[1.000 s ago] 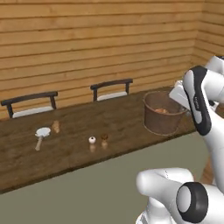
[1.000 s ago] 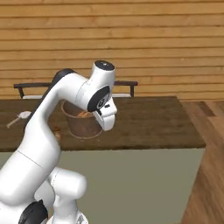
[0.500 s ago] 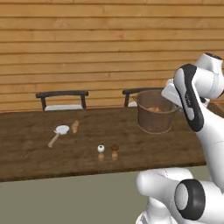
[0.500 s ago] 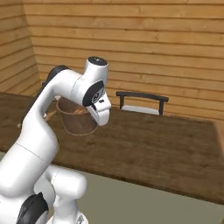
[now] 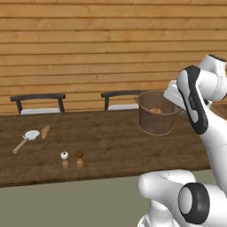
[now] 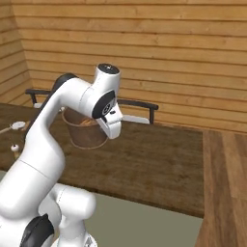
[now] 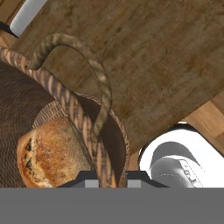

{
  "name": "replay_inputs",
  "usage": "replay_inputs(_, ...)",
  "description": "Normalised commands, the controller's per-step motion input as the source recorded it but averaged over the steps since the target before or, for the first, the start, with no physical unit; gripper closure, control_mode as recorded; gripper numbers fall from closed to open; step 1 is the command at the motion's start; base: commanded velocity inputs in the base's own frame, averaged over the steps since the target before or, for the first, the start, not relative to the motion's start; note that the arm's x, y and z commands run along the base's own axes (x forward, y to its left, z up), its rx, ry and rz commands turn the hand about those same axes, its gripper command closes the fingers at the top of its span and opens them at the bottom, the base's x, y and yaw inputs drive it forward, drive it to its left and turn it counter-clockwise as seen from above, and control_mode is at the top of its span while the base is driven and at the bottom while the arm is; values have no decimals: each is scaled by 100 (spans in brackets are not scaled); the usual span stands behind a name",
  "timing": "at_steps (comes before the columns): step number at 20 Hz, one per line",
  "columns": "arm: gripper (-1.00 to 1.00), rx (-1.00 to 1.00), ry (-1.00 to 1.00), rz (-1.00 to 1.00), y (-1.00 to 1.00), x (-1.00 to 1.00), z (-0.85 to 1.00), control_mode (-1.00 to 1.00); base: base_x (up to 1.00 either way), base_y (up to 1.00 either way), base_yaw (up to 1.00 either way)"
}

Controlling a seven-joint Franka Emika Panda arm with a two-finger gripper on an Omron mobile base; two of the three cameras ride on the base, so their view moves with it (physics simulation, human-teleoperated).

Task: Open the cabinet, pick up the bread from the cabinet and place it in the basket. Then move the basket to the dining counter.

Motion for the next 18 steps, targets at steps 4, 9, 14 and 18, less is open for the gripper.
replay_inputs(4,100,0,0,0,0,0,0,100,47,-5,0)
replay_inputs(9,100,4,0,0,-16,89,-73,-100,0,0,0)
replay_inputs(14,100,9,4,0,-24,100,-73,-100,0,0,0)
replay_inputs(18,100,9,14,0,-15,100,-58,-100,0,0,0)
